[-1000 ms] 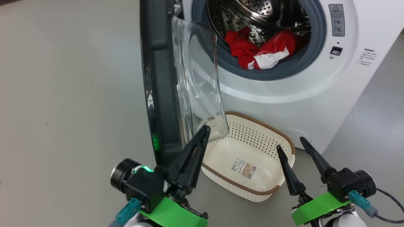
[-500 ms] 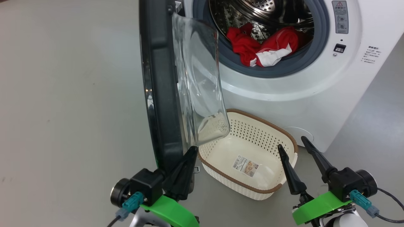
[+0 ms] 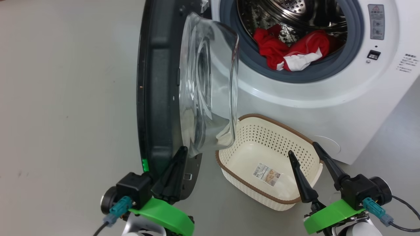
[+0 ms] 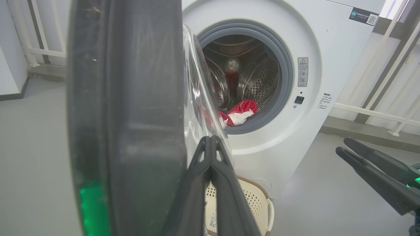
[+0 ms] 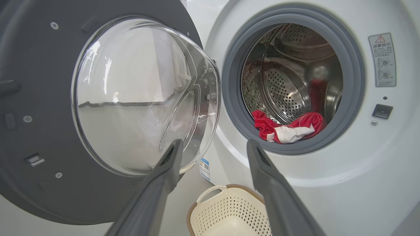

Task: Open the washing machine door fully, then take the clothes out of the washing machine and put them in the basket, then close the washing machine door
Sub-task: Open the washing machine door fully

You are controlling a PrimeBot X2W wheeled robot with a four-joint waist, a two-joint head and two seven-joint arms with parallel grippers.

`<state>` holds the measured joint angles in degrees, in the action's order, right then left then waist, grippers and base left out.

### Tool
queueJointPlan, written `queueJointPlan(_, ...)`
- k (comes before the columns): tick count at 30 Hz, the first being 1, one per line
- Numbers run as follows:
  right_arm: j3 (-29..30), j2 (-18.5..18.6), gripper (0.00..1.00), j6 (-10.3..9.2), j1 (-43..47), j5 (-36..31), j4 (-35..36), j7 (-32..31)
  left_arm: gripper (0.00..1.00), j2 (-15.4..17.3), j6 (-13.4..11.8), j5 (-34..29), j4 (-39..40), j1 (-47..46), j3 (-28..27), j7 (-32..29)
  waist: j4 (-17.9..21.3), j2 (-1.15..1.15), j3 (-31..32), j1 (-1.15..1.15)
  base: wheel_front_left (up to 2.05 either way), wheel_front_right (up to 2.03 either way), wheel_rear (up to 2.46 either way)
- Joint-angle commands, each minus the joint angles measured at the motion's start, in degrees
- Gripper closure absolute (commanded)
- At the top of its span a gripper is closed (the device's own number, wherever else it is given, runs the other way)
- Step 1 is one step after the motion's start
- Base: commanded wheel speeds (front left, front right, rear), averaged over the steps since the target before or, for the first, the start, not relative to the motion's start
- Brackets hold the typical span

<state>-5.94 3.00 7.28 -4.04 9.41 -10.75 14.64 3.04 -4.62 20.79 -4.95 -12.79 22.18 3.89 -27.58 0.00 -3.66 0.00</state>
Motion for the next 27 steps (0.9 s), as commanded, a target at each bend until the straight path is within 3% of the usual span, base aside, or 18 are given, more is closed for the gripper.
queueJointPlan(1,-1.06,-0.13,0.00,0.21,-2.12,-0.67,1.25,0.36,1.00,1.69,-0.79,0.57,1.02,-0.53,-3.31,0.64,-0.87,0.00,-0.14,0.00,0.00,0.00,0.00)
queueJointPlan(15,-2.10,0.95,0.00,0.21,-2.95,-1.00,0.86,0.36,1.00,6.41,-4.47,-1.36,-0.65,-0.94,-7.67,2.50,-2.82,0.00,-1.78,0.00,0.00,0.00,0.00)
queueJointPlan(27,-2.41,2.51,0.00,0.21,-4.02,-1.19,0.96,0.36,1.00,7.53,-8.17,1.08,-2.81,-3.34,-13.67,3.32,-3.16,0.00,-5.07,0.00,0.00,0.00,0.00)
